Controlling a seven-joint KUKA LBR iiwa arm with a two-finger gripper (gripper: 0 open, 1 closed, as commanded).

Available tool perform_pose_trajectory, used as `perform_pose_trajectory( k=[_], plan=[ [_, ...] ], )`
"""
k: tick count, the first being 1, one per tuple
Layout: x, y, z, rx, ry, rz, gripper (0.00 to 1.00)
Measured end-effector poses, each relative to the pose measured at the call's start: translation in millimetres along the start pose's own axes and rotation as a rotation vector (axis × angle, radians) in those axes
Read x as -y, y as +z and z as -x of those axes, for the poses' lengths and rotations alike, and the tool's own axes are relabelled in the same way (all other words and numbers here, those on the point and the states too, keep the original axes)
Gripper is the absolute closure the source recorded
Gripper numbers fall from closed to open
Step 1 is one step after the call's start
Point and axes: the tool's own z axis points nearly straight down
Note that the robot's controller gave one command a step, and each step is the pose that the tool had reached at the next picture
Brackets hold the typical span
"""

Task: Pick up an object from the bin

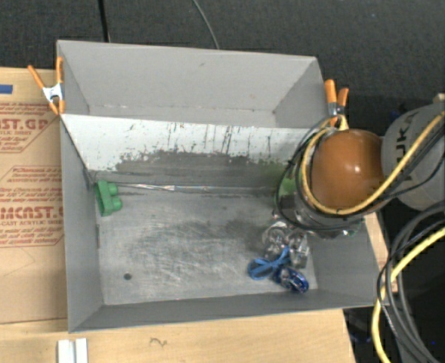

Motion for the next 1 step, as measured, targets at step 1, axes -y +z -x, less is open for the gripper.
perform_pose_trajectory(
  k=[1],
  plan=[
    [17.6, -139.9, -1.5, -0.001, -0.272, -0.004, 1.00]
  ],
)
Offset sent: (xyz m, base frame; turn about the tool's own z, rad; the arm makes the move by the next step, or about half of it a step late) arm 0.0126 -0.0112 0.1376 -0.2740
